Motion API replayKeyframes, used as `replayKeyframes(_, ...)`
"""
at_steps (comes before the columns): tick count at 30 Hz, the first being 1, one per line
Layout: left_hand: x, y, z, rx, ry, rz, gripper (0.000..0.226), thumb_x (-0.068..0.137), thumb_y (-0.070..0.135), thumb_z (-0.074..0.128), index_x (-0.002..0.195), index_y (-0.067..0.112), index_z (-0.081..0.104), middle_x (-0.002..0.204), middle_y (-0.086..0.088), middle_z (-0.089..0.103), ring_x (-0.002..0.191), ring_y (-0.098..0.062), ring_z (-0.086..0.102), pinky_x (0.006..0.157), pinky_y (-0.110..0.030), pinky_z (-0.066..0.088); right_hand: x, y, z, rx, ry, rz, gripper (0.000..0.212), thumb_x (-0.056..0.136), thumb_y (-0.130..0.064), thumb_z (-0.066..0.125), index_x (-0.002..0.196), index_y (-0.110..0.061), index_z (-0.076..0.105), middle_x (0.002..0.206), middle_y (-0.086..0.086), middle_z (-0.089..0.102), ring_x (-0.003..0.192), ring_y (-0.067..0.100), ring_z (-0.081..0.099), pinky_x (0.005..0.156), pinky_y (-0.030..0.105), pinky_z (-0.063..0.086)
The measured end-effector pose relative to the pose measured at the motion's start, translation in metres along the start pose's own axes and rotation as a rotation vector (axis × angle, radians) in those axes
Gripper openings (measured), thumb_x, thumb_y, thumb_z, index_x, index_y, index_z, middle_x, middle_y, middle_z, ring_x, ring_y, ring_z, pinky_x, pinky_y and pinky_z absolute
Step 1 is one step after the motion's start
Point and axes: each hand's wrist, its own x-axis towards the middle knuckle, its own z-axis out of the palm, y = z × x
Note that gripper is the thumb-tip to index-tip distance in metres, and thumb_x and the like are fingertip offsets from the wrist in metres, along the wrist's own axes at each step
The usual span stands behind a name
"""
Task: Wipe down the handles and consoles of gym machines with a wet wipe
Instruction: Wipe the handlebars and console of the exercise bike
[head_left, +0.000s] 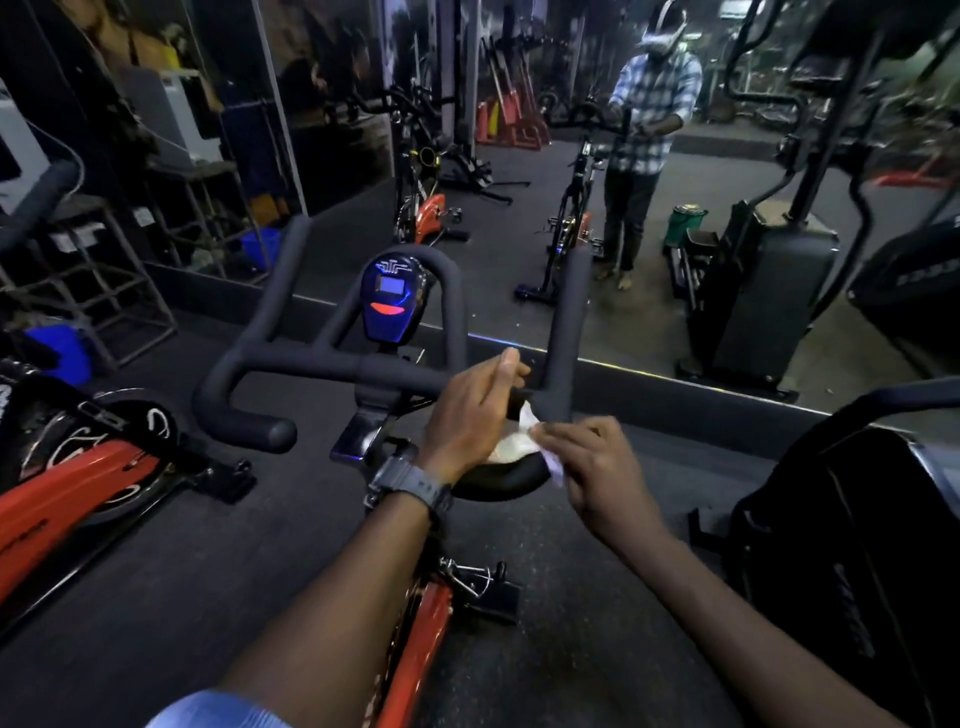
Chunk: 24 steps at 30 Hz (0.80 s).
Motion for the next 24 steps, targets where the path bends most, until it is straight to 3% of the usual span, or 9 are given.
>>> replayKeyframes(3, -0.004, -0.003, 0.000, 0.085, -0.022, 0.079, 0.074, 0.094, 0.067, 0.021, 0.100, 0.016, 0.073, 0.095, 0.005, 0.073, 0.085, -0.005, 0.064, 0.086, -0.039, 0.053, -0.010, -0.021, -0.005, 0.097, -0.006, -0.014, 0.023, 0.087, -0.018, 0.065, 0.109, -0.015, 0.074, 0.109, -0.002, 0.070, 0.092, 0.019, 0.056, 0.078, 0.026, 0.046)
replayKeyframes(5, -0.005, -0.005, 0.003, 0.202, -0.051, 0.140, 0.075, 0.097, 0.069, 0.017, 0.097, 0.015, 0.069, 0.094, 0.001, 0.072, 0.092, -0.017, 0.066, 0.085, -0.044, 0.051, -0.003, -0.012, -0.013, 0.080, -0.053, -0.002, 0.025, 0.086, -0.025, 0.060, 0.103, -0.016, 0.075, 0.104, -0.001, 0.069, 0.090, 0.019, 0.059, 0.074, 0.027, 0.048)
replayKeyframes(10, -0.005, -0.008, 0.005, 0.311, -0.085, 0.176, 0.077, 0.095, 0.073, 0.008, 0.096, 0.021, 0.065, 0.095, 0.006, 0.069, 0.097, -0.016, 0.063, 0.085, -0.046, 0.049, 0.042, 0.017, -0.011, 0.064, -0.015, 0.306, 0.011, 0.074, -0.011, 0.074, 0.084, -0.016, 0.075, 0.089, 0.000, 0.059, 0.072, 0.017, 0.059, 0.062, 0.024, 0.045)
replayKeyframes(12, -0.006, -0.009, 0.005, 0.312, -0.083, 0.175, 0.074, 0.096, 0.073, 0.010, 0.098, 0.022, 0.065, 0.096, 0.007, 0.068, 0.096, -0.016, 0.063, 0.083, -0.046, 0.050, 0.033, 0.002, -0.013, 0.017, -0.024, 0.296, 0.014, 0.071, -0.012, 0.078, 0.079, -0.022, 0.073, 0.082, -0.005, 0.060, 0.071, 0.019, 0.060, 0.058, 0.024, 0.043)
replayKeyframes(15, -0.006, -0.007, 0.006, 0.302, -0.087, 0.171, 0.067, 0.097, 0.066, 0.017, 0.101, 0.022, 0.066, 0.098, 0.006, 0.069, 0.097, -0.018, 0.063, 0.083, -0.045, 0.050, 0.008, -0.020, -0.025, -0.076, -0.102, 0.179, 0.011, 0.071, -0.022, 0.069, 0.079, -0.028, 0.072, 0.082, -0.012, 0.064, 0.076, 0.017, 0.057, 0.053, 0.028, 0.045)
replayKeyframes(20, -0.005, -0.007, 0.008, 0.290, -0.083, 0.171, 0.062, 0.097, 0.066, 0.018, 0.101, 0.024, 0.064, 0.098, 0.005, 0.067, 0.097, -0.021, 0.062, 0.084, -0.046, 0.049, 0.064, -0.006, -0.024, -0.091, -0.196, 0.342, 0.013, 0.080, -0.023, 0.058, 0.086, -0.016, 0.068, 0.091, 0.006, 0.059, 0.085, 0.035, 0.060, 0.063, 0.034, 0.043)
replayKeyframes(22, -0.006, -0.007, 0.007, 0.287, -0.081, 0.169, 0.060, 0.097, 0.065, 0.019, 0.103, 0.025, 0.063, 0.100, 0.006, 0.065, 0.098, -0.020, 0.061, 0.084, -0.045, 0.049, 0.070, -0.008, -0.021, -0.115, -0.205, 0.362, 0.013, 0.083, -0.022, 0.057, 0.088, -0.014, 0.065, 0.093, 0.006, 0.057, 0.089, 0.034, 0.059, 0.064, 0.033, 0.040)
replayKeyframes(24, -0.008, -0.005, 0.006, 0.287, -0.081, 0.159, 0.060, 0.097, 0.065, 0.018, 0.107, 0.026, 0.063, 0.103, 0.006, 0.065, 0.099, -0.019, 0.061, 0.084, -0.044, 0.049, 0.057, -0.015, -0.026, -0.087, -0.192, 0.332, 0.025, 0.080, -0.036, 0.053, 0.087, -0.015, 0.064, 0.092, 0.002, 0.057, 0.088, 0.027, 0.059, 0.068, 0.034, 0.047)
